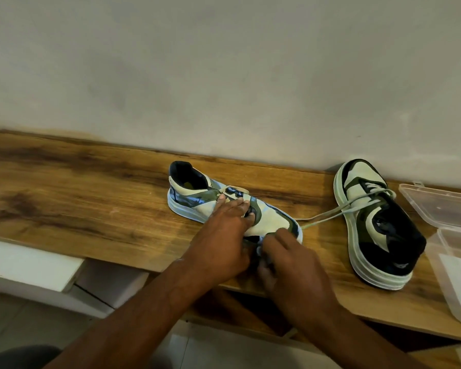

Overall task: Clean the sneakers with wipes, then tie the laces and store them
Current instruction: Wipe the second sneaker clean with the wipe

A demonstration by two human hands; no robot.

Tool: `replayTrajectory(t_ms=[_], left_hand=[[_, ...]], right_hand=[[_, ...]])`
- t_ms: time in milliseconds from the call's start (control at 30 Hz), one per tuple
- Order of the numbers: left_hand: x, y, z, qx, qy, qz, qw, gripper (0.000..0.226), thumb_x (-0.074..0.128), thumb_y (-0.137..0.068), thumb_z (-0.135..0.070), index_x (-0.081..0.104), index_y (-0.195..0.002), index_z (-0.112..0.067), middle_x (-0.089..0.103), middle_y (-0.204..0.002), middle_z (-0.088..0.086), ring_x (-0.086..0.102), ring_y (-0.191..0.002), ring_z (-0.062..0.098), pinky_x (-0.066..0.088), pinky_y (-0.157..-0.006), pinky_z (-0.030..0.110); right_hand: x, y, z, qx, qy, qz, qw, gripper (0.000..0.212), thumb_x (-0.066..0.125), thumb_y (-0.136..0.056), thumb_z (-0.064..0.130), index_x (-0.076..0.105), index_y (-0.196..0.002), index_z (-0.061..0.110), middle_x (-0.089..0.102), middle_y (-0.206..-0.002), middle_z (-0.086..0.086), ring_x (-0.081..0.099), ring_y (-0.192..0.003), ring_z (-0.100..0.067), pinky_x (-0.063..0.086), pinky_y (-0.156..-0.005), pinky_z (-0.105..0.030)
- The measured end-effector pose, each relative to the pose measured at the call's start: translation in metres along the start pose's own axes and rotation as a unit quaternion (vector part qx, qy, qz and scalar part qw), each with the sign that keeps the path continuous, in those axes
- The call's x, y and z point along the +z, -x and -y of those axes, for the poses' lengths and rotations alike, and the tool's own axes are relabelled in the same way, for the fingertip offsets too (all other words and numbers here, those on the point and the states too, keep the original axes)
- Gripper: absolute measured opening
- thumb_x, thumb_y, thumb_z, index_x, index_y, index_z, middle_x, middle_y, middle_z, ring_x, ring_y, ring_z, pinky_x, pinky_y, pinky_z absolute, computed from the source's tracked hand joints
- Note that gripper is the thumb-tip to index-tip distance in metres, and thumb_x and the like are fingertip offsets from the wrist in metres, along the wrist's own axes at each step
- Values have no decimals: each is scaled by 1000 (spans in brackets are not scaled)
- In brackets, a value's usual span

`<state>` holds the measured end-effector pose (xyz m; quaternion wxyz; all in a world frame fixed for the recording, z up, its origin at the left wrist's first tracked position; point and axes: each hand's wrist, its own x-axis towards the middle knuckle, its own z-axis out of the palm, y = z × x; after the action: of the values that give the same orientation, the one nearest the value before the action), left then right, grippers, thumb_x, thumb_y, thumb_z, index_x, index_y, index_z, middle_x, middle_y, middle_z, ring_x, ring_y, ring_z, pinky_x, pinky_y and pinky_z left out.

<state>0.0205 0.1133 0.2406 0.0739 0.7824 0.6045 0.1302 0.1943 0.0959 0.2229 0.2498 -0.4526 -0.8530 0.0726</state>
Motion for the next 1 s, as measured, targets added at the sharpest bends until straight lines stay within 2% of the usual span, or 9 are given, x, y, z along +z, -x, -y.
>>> replayTrajectory(t_ms=[67, 133, 233, 367, 433, 533, 633, 833, 1000], left_hand=[[-1, 0, 2, 2, -9, 8, 1000, 74, 69, -89, -28, 41, -157, -21, 27, -169, 2, 14, -158, 16, -19, -122, 28], [-1, 0, 3, 1, 0, 2, 1000, 73, 69, -89, -27, 43, -157, -21, 28, -169, 2, 15, -157, 15, -19, -121, 26], [-2, 2, 3, 5, 9, -2, 1000, 70, 69, -94, -39, 43, -156, -21, 29, -169, 1, 16, -157, 14, -18, -120, 24], [1, -1, 2, 0, 6, -4, 1000, 74, 67, -94, -52, 43, -157, -21, 29, -169, 0, 15, -157, 13, -17, -120, 26], [1, 0, 0, -3, 3, -2, 1000, 71, 68, -94, -47, 44, -156, -20, 31, -168, 1, 16, -157, 15, -19, -120, 26], [0, 1, 2, -2, 1, 0, 1000, 71, 71, -89, -29, 47, -154, -20, 34, -166, 4, 19, -156, 18, -21, -120, 25], [0, 0, 3, 0, -3, -2, 1000, 69, 71, -90, -31, 47, -154, -20, 34, -166, 3, 20, -156, 17, -20, -120, 25], [1, -4, 1, 1, -8, 7, 1000, 70, 64, -97, -50, 42, -157, -22, 29, -169, 2, 15, -157, 15, -17, -121, 29], [2, -2, 2, 0, -3, 10, 1000, 70, 65, -97, -49, 42, -157, -23, 28, -169, 0, 13, -157, 14, -14, -125, 32]], right_hand=[[10, 2, 2, -30, 20, 20, 999, 38, 83, -75, 9, 59, -102, 22, 59, -100, 2, 61, -64, -18, 49, -48, -25], [3, -4, -4, -1, -3, 7, 1000, 32, 81, -77, 11, 58, -97, 23, 57, -97, 3, 59, -65, -16, 50, -49, -28], [-16, -10, -16, 66, -24, -43, 997, 28, 78, -77, 12, 53, -83, 25, 51, -88, 8, 49, -67, -9, 48, -54, -30], [-26, -11, -29, 92, -35, -98, 990, 34, 79, -73, 6, 51, -79, 25, 49, -81, 9, 46, -66, -8, 39, -55, -22], [-21, -9, -24, 74, -35, -81, 993, 31, 81, -74, 8, 56, -85, 24, 51, -88, 10, 48, -71, -7, 40, -58, -17], [-4, -4, -10, 22, -39, -18, 999, 30, 81, -75, 9, 61, -91, 24, 54, -94, 10, 48, -73, -5, 33, -61, -9], [-4, -9, -12, 32, -52, -9, 998, 25, 79, -77, 13, 63, -90, 26, 56, -92, 11, 50, -74, -3, 43, -60, -16], [-32, -21, -44, 169, -103, -117, 973, 18, 83, -74, 13, 72, -82, 25, 66, -80, 14, 63, -72, -3, 58, -65, -34], [-29, -17, -40, 174, -100, -106, 974, 19, 84, -74, 11, 74, -85, 22, 69, -81, 12, 64, -70, -2, 59, -65, -30]])
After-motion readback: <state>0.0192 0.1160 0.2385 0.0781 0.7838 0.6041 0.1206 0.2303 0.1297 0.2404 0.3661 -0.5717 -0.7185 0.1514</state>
